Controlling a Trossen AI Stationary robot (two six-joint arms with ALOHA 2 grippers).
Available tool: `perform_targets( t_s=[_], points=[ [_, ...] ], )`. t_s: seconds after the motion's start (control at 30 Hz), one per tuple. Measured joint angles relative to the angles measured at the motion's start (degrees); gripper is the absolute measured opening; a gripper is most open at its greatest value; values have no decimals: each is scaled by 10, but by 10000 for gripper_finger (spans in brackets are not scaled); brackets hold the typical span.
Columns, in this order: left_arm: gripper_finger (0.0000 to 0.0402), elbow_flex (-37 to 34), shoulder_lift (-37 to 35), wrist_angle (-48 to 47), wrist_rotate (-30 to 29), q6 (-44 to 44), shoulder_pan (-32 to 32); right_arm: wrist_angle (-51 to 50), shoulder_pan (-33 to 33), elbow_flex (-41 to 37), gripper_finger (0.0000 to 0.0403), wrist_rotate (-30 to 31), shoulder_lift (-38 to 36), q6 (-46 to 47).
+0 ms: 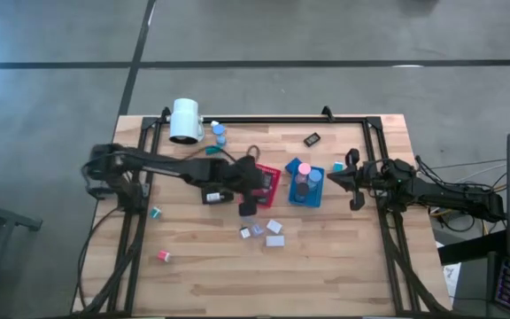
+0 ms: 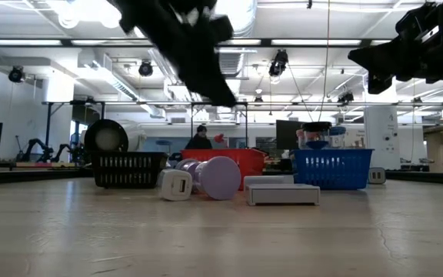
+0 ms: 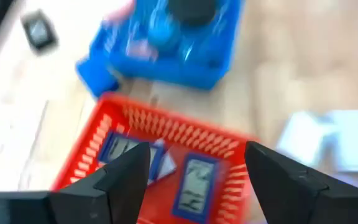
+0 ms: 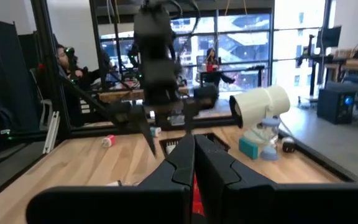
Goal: Pick & Place Office items
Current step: Put the white charger adapter into the black bin
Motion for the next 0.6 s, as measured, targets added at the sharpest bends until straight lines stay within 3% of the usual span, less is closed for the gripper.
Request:
perform_targets(
  t_s=[0.23,0.5,0.6],
  points=[
    [190,-95,-215,54,19,35,-12,13,0,0,8,1,-1,-8],
    [18,-306,-449,204,18,-24,-11,12,0,0,8,1,0,-7],
    [10,-369,-518,219,8,-37,-11,12,0,0,8,1,0,-7]
  ],
)
